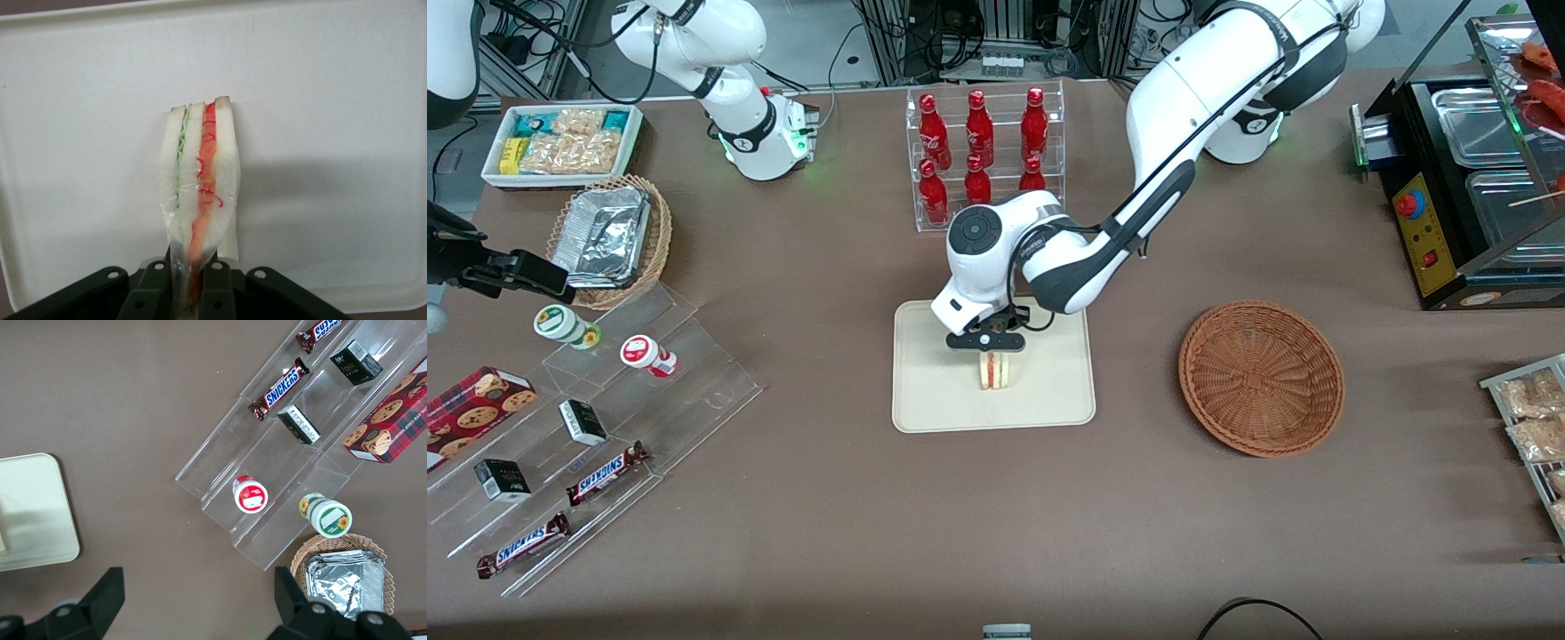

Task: Place sandwich from basket to tray
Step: 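Lower the sandwich onto the tray and open the left gripper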

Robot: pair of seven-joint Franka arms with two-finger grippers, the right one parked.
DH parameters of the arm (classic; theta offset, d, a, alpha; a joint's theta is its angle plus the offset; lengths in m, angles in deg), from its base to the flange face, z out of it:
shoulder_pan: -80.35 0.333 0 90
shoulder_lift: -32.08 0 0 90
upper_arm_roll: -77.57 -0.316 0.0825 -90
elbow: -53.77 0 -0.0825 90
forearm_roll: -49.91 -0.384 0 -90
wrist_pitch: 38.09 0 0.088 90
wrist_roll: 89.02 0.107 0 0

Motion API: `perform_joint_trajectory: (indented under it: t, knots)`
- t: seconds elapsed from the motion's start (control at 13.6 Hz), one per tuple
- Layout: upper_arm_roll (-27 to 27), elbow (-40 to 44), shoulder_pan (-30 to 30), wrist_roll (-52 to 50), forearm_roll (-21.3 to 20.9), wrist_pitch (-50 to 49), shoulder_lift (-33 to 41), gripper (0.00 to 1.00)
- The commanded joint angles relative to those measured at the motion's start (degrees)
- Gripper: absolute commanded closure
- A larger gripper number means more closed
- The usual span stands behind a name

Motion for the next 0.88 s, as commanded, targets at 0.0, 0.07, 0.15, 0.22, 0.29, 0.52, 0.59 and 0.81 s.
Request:
perform_joint_trajectory:
  t: [0.0,0.07,0.15,0.22,0.29,0.52,0.59,0.81]
  knots:
    - [-0.3,2.5,-1.2,-1.5,-1.9,-0.2,-1.9,0.64]
    - [-0.3,2.5,-1.2,-1.4,-2.1,-0.2,-1.9,0.09]
    - [-0.3,2.4,-1.2,-1.4,-2.1,-0.3,-1.8,0.00]
    - [-0.3,2.5,-1.2,-1.4,-2.1,-0.4,-1.6,0.00]
    - [-0.3,2.7,-1.2,-1.4,-2.1,-0.5,-1.3,0.00]
    - [-0.3,3.0,-0.7,-1.8,-1.9,-0.6,0.3,0.00]
    - [-0.3,3.9,-0.5,-2.2,-2.0,-1.2,1.0,0.00]
    - [-1.1,7.0,0.2,-2.5,-1.4,-6.0,3.4,0.00]
